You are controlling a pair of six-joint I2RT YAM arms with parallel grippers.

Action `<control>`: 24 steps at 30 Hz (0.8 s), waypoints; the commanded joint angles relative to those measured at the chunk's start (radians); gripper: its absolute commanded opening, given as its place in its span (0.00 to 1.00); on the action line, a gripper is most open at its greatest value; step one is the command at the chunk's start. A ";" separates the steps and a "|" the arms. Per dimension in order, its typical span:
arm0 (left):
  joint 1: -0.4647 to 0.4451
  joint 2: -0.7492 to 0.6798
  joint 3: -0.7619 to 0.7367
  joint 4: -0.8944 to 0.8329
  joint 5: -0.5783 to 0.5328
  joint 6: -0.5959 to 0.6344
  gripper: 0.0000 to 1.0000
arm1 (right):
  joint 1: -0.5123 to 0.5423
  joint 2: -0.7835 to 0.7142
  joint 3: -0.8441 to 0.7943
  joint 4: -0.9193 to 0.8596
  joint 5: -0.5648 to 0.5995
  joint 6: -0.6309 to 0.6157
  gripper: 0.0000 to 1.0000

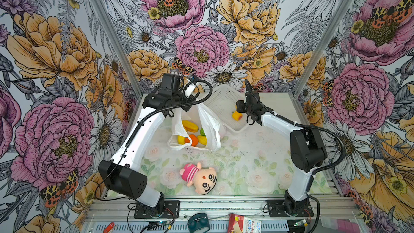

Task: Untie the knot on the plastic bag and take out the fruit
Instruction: 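Release the round yellow fruit into the basket beside the first fruit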

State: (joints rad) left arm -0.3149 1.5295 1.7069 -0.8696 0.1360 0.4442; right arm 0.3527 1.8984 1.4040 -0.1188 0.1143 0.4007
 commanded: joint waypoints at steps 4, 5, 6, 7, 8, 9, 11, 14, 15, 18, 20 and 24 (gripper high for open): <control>0.024 0.000 0.021 0.031 0.021 -0.019 0.00 | -0.018 0.097 0.099 -0.071 -0.001 0.037 0.16; 0.028 -0.001 0.025 0.031 0.030 -0.025 0.00 | -0.021 0.107 0.105 -0.074 -0.002 0.039 0.16; 0.036 0.000 0.027 0.031 0.043 -0.031 0.00 | -0.023 0.121 0.116 -0.080 -0.003 0.041 0.16; 0.037 0.000 0.029 0.031 0.046 -0.032 0.00 | -0.026 0.132 0.126 -0.088 -0.005 0.041 0.16; 0.038 -0.002 0.026 0.032 0.041 -0.030 0.00 | -0.030 0.141 0.134 -0.094 -0.011 0.043 0.16; 0.038 -0.002 0.024 0.032 0.040 -0.028 0.00 | -0.033 0.147 0.135 -0.096 -0.016 0.044 0.16; 0.039 0.001 0.028 0.030 0.046 -0.030 0.00 | -0.034 0.154 0.138 -0.096 -0.015 0.044 0.17; 0.036 0.004 0.024 0.031 0.047 -0.029 0.00 | -0.038 0.165 0.150 -0.103 -0.017 0.044 0.21; 0.034 0.004 0.023 0.032 0.041 -0.027 0.00 | -0.038 0.167 0.152 -0.105 -0.019 0.044 0.24; 0.041 0.001 0.028 0.031 0.051 -0.032 0.00 | -0.040 0.174 0.158 -0.106 -0.018 0.041 0.35; 0.041 -0.002 0.025 0.031 0.047 -0.028 0.00 | -0.041 0.176 0.161 -0.110 -0.024 0.041 0.42; 0.046 0.003 0.028 0.032 0.052 -0.032 0.00 | -0.044 0.168 0.155 -0.109 -0.034 0.041 0.53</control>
State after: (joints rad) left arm -0.2836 1.5295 1.7073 -0.8700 0.1577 0.4248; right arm 0.3126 2.0541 1.5326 -0.2256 0.0952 0.4301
